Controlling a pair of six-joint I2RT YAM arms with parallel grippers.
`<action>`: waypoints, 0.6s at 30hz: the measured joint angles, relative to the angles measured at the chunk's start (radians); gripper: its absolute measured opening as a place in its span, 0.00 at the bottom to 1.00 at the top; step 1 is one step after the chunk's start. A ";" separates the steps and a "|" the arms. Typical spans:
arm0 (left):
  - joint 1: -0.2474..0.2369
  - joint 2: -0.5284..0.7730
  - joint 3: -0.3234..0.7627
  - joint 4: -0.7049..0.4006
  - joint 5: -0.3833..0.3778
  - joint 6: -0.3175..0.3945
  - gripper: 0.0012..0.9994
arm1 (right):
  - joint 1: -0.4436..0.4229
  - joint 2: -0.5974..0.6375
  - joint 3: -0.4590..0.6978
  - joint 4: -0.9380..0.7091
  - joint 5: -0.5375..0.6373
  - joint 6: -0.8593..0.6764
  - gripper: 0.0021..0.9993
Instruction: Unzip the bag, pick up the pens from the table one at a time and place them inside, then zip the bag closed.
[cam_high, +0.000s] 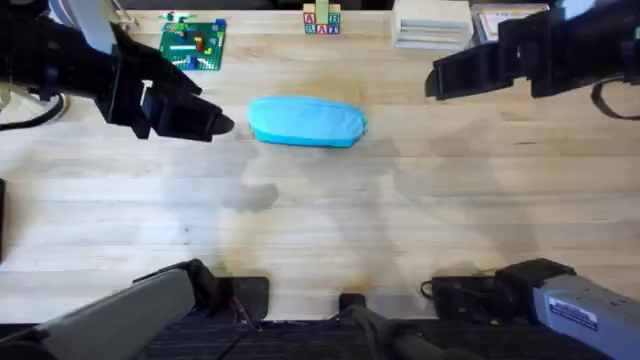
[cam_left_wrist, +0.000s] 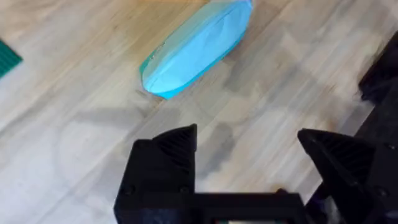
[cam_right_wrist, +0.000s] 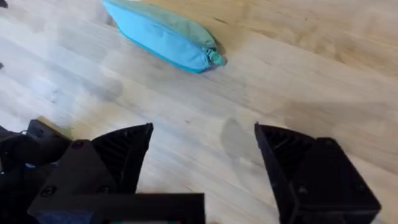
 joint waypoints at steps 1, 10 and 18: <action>0.000 -0.001 0.000 0.001 -0.003 -0.029 1.00 | 0.000 0.000 0.000 -0.005 0.000 0.000 1.00; 0.000 -0.001 0.000 0.026 -0.031 -0.310 1.00 | 0.000 0.000 0.000 -0.088 -0.001 0.000 1.00; 0.000 -0.001 0.000 0.030 -0.067 -0.396 1.00 | 0.000 0.000 0.000 -0.094 -0.004 0.000 1.00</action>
